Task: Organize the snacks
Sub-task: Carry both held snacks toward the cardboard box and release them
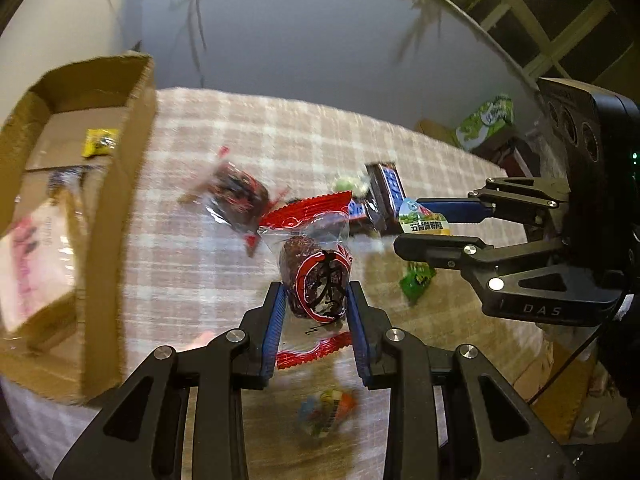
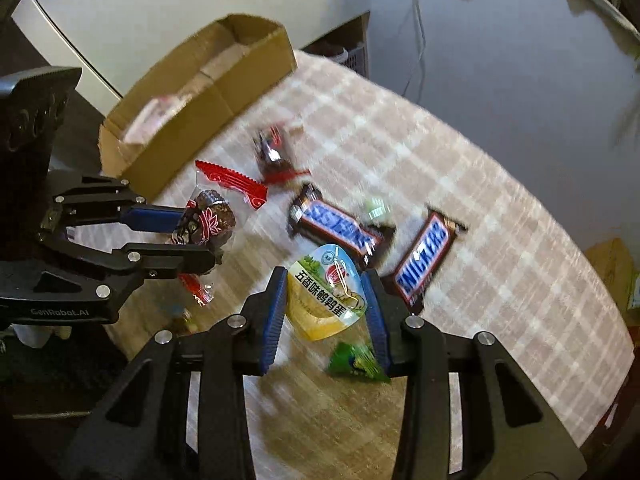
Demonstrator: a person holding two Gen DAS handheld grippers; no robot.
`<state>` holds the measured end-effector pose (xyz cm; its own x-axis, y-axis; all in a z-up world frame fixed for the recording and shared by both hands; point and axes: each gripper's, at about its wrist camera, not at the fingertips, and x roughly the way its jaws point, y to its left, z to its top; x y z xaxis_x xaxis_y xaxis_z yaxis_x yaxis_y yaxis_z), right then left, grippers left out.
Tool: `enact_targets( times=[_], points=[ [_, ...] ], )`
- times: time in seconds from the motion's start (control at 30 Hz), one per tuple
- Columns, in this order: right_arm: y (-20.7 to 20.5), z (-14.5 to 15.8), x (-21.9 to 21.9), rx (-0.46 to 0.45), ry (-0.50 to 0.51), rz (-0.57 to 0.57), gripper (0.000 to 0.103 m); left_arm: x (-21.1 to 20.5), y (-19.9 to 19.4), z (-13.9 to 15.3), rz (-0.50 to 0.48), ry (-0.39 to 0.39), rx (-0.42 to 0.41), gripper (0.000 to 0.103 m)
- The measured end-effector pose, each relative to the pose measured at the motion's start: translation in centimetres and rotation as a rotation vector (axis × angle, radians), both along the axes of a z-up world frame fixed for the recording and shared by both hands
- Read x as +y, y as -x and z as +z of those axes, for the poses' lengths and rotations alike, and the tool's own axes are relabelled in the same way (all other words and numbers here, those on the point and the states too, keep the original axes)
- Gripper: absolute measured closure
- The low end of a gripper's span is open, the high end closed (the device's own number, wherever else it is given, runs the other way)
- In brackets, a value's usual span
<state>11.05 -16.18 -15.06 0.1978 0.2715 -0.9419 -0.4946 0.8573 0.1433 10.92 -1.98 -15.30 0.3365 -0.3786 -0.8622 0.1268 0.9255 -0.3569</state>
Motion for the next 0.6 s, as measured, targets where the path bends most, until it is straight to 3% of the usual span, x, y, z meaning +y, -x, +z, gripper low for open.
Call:
enact_targets(
  times=[0.27, 0.6],
  points=[
    [-1.4, 2.8, 4.2, -0.057, -0.045, 0.045, 0.064, 4.5, -0.2, 2.3, 0.099, -0.017, -0.052, 0.074],
    [-5.6, 4.4, 10.7, -0.112, -0.081, 0.114, 0.064, 11.5, -0.5, 2.7, 0.254, -0.037, -0.073, 0.074]
  ],
)
